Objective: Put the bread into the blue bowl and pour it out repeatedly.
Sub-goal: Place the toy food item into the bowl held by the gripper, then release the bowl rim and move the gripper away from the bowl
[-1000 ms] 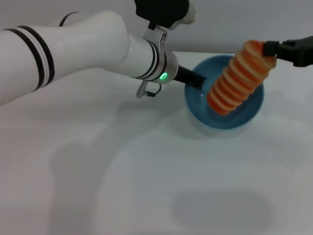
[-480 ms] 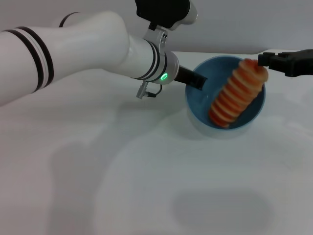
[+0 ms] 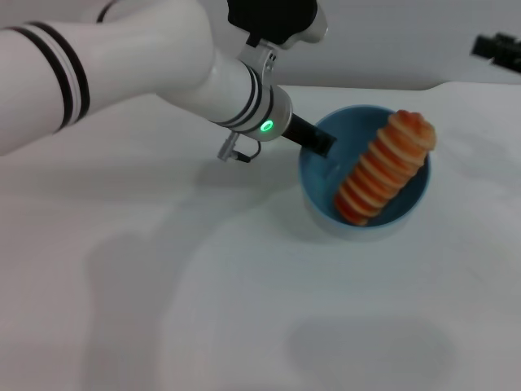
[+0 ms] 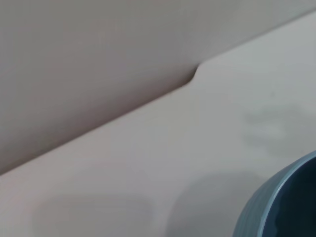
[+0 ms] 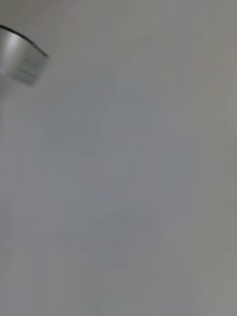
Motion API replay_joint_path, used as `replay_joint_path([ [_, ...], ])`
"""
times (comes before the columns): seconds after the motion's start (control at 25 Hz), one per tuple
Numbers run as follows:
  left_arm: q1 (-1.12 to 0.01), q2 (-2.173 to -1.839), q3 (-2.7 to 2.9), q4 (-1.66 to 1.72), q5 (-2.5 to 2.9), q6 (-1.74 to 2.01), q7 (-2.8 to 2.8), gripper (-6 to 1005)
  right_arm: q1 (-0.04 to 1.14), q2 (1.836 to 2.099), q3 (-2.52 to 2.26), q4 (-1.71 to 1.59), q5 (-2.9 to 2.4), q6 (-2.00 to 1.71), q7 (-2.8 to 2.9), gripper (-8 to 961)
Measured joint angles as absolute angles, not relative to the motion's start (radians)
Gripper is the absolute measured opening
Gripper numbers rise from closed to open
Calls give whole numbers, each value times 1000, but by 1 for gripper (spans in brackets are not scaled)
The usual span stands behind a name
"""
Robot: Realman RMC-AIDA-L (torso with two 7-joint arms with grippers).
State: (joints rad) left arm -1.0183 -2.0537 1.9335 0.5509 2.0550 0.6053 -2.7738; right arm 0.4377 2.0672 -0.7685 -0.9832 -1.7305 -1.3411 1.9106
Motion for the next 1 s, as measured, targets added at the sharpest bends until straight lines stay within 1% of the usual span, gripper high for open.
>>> replay_joint_path([
  [0.16, -1032, -2058, 1832, 555, 2155, 718, -2774, 0, 404, 2067, -716, -994, -1709, -1341, 1896, 533],
  [0.52, -1033, -2067, 1823, 552, 2164, 825, -2776, -1, 381, 2070, -656, -982, -1708, -1341, 1881, 535],
  [1.0, -969, -2075, 1825, 548, 2154, 783, -2785, 11, 395, 2068, -654, -940, -1703, -1339, 1861, 538],
])
